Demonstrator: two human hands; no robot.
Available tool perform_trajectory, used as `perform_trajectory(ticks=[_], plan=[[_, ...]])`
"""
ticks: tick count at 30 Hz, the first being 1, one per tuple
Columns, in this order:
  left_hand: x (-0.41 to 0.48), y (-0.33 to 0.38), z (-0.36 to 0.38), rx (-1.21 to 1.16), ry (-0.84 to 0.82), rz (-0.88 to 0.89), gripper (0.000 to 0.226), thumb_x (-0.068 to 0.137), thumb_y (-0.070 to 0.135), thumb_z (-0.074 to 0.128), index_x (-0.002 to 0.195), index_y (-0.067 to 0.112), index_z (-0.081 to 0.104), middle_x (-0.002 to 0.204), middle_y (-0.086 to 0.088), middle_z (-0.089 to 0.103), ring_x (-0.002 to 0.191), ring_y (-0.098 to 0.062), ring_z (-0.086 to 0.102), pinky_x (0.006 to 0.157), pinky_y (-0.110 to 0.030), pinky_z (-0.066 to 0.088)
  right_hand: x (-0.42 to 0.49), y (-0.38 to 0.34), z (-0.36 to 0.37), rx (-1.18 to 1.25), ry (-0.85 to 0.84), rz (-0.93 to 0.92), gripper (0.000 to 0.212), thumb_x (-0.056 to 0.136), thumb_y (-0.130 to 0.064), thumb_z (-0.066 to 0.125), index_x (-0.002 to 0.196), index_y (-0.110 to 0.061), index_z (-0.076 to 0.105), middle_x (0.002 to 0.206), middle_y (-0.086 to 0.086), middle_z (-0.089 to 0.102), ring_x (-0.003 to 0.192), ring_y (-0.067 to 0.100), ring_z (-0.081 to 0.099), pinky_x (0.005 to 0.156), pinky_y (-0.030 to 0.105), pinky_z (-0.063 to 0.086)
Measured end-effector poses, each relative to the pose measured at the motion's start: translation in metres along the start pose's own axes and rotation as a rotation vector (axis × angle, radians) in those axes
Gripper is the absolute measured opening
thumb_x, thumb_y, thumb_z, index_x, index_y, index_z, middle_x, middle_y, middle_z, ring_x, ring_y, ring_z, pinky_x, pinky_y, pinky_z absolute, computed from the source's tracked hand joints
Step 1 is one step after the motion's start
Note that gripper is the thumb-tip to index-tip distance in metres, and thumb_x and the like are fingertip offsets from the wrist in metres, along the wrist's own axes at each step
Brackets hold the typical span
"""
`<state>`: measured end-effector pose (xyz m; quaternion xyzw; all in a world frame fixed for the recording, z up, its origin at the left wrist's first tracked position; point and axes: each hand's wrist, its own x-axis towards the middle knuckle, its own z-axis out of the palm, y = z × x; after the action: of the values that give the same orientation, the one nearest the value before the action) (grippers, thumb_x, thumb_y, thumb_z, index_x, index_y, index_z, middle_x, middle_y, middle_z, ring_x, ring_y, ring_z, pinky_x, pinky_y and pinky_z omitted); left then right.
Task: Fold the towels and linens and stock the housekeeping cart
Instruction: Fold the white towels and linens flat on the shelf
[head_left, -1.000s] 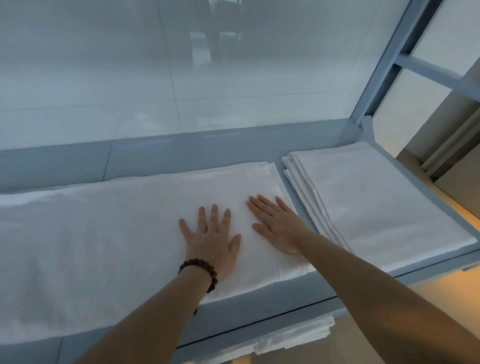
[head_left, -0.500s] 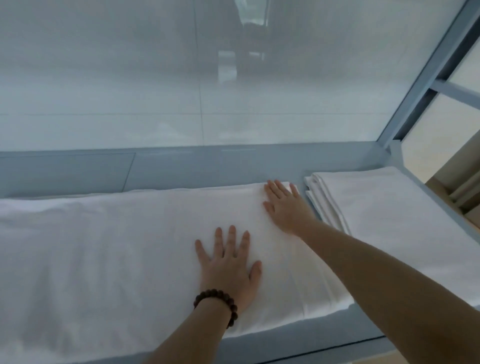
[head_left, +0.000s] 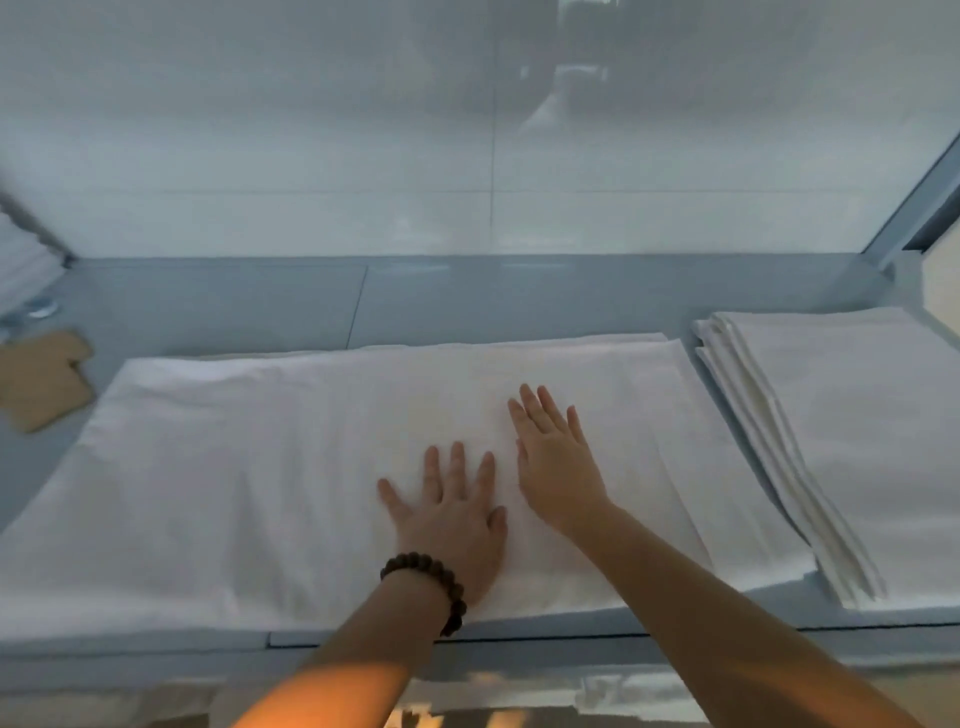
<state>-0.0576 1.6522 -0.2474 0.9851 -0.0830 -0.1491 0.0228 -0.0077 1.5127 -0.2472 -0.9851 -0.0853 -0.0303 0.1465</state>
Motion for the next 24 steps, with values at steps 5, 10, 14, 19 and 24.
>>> perform_trajectory(ticks=[5,10,14,19,24], plan=[[-0.029,-0.071,0.006,-0.086,0.089,-0.018,0.055,0.1,0.049,0.006,0.148,0.039,-0.019,0.158,0.01,-0.024,0.145,-0.013,-0.023,0.112,-0.062,-0.01,-0.018,-0.084,0.031,0.031,-0.053,-0.086,0.063,0.097,-0.009,0.036,0.153,-0.016,0.01,0.161,-0.001,-0.004,0.147,0.016,-0.012,0.115,0.035,-0.013],[-0.046,-0.122,0.017,-0.067,0.195,-0.052,0.058,0.096,0.054,0.0,0.149,0.038,-0.018,0.16,0.008,-0.016,0.147,-0.016,-0.017,0.116,-0.054,-0.008,-0.02,-0.128,0.051,-0.022,-0.084,-0.06,0.054,0.102,-0.032,0.024,0.153,-0.02,0.01,0.161,-0.004,0.004,0.148,0.012,-0.004,0.118,0.04,-0.008],[-0.068,-0.19,0.023,-0.024,0.229,-0.155,0.066,0.089,0.065,-0.002,0.151,0.042,-0.01,0.161,0.01,-0.009,0.148,-0.019,-0.009,0.116,-0.053,-0.004,-0.023,-0.131,0.055,-0.109,-0.082,-0.009,0.063,0.099,-0.053,0.016,0.153,-0.024,0.006,0.161,-0.007,0.003,0.148,0.012,-0.002,0.12,0.045,-0.002],[-0.1,-0.302,0.02,-0.039,0.175,-0.363,0.066,0.094,0.061,0.007,0.153,0.036,-0.009,0.162,0.003,-0.008,0.149,-0.021,-0.006,0.119,-0.048,-0.001,-0.023,-0.137,0.055,-0.179,-0.123,0.018,0.064,0.097,-0.056,0.011,0.153,-0.027,0.0,0.161,-0.008,-0.003,0.148,0.012,-0.004,0.119,0.044,-0.003],[-0.09,-0.28,0.005,-0.039,0.097,-0.406,0.064,0.099,0.049,0.019,0.154,0.023,-0.002,0.162,-0.005,-0.006,0.149,-0.027,-0.005,0.115,-0.06,-0.002,-0.019,-0.151,0.051,-0.206,-0.185,0.128,0.064,0.097,-0.055,0.01,0.153,-0.026,-0.002,0.161,-0.008,-0.005,0.148,0.012,-0.005,0.118,0.049,-0.002]])
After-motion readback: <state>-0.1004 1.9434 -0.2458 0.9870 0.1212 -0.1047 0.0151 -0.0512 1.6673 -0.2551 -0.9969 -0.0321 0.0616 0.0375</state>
